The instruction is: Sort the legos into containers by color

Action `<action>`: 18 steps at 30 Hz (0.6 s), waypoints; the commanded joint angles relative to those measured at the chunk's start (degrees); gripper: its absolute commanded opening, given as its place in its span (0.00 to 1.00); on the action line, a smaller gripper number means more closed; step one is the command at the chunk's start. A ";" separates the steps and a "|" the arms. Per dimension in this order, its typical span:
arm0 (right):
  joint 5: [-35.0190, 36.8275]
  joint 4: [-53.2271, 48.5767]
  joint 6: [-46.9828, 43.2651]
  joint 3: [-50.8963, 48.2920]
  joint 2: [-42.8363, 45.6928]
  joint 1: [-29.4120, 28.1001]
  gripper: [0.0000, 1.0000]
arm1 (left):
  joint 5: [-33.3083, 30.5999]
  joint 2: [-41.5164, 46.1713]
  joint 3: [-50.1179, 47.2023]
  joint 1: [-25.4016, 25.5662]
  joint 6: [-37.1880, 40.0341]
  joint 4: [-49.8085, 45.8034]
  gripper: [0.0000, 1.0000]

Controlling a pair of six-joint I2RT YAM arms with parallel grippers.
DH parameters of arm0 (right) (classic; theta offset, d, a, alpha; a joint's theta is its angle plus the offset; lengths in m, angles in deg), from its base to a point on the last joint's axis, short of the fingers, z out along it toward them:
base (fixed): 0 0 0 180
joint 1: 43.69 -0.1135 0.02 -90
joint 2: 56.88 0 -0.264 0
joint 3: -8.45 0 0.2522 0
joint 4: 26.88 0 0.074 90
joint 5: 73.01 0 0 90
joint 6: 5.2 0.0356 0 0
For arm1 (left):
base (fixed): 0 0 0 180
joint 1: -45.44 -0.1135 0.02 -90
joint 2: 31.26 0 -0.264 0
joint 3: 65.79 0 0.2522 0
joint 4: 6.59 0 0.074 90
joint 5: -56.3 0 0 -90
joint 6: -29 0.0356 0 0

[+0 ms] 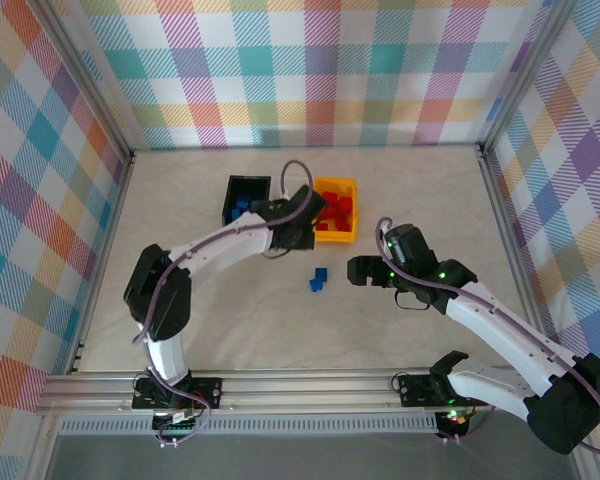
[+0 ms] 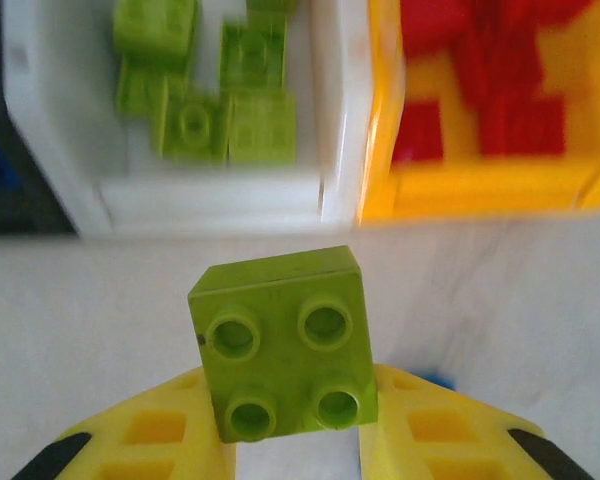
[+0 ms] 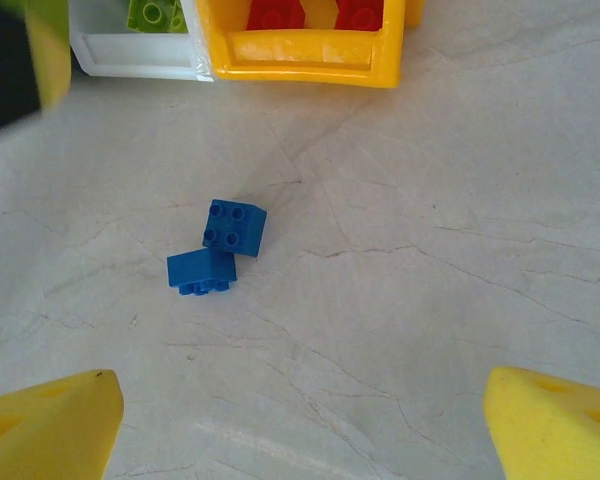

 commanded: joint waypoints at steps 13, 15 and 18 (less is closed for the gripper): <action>-0.52 0.47 1.23 -0.65 3.03 0.60 0.93 | -9.15 -25.39 31.61 -7.28 3.37 -12.11 0.28; -0.43 0.63 1.18 -0.63 3.36 0.60 0.93 | -9.32 -28.03 34.72 -7.28 3.66 -13.74 0.28; -0.38 0.70 1.06 -0.63 3.48 0.69 0.93 | -8.76 -31.19 37.92 -7.29 3.73 -15.35 0.27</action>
